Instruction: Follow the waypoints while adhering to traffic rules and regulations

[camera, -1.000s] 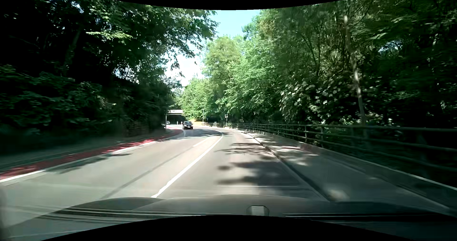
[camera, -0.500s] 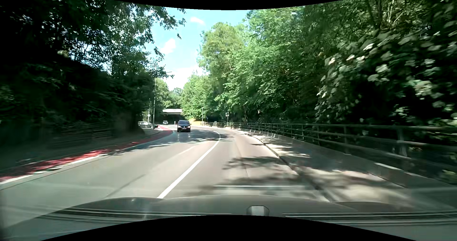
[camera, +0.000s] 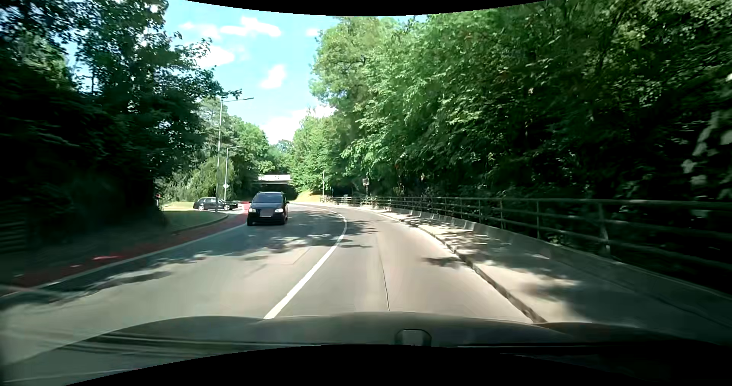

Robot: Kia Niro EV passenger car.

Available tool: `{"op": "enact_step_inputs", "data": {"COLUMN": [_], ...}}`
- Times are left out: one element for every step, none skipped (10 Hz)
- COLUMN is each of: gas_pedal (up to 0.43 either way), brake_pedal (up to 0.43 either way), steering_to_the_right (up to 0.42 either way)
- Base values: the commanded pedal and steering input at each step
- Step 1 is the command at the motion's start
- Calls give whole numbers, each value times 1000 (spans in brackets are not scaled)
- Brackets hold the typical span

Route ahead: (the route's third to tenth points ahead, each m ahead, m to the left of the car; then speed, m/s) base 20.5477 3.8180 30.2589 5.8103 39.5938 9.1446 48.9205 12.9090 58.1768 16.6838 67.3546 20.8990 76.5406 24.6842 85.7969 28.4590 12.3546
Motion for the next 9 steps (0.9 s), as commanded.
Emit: {"op": "enact_step_inputs", "data": {"gas_pedal": [28,47,67,79,79,79,138,150,150], "brake_pedal": [6,6,6,6,6,6,6,6,6], "steering_to_the_right": [-13,-14,-18,-21,-24,-28,-32,-36,-42]}}
